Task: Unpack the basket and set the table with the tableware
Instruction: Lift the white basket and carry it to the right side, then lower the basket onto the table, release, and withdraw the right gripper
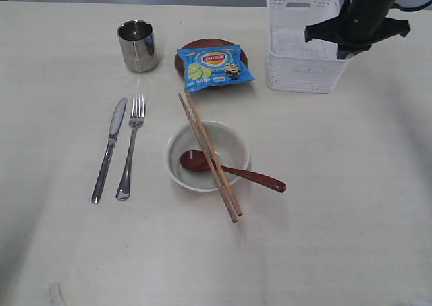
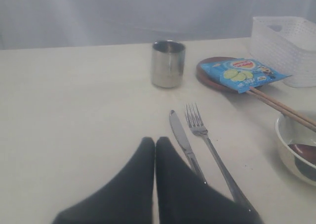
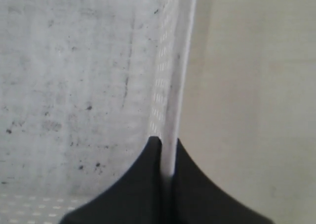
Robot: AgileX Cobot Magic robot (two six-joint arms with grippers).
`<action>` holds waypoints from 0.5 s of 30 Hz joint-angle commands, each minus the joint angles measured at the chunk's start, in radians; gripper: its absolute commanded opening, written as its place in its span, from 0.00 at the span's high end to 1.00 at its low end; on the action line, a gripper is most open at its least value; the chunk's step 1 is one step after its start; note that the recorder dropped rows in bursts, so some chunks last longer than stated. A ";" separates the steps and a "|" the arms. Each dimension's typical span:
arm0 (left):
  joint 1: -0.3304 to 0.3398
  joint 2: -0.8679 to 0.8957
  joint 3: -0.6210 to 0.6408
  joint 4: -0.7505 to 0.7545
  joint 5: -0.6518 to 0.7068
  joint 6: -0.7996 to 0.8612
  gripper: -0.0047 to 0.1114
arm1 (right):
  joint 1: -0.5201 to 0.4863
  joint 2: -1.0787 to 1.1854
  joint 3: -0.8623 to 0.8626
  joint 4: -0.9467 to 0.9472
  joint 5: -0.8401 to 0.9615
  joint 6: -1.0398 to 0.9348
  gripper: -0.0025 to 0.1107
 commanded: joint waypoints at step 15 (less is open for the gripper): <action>-0.006 -0.003 0.003 0.000 -0.002 0.000 0.96 | -0.027 -0.117 0.258 0.136 0.104 -0.164 0.98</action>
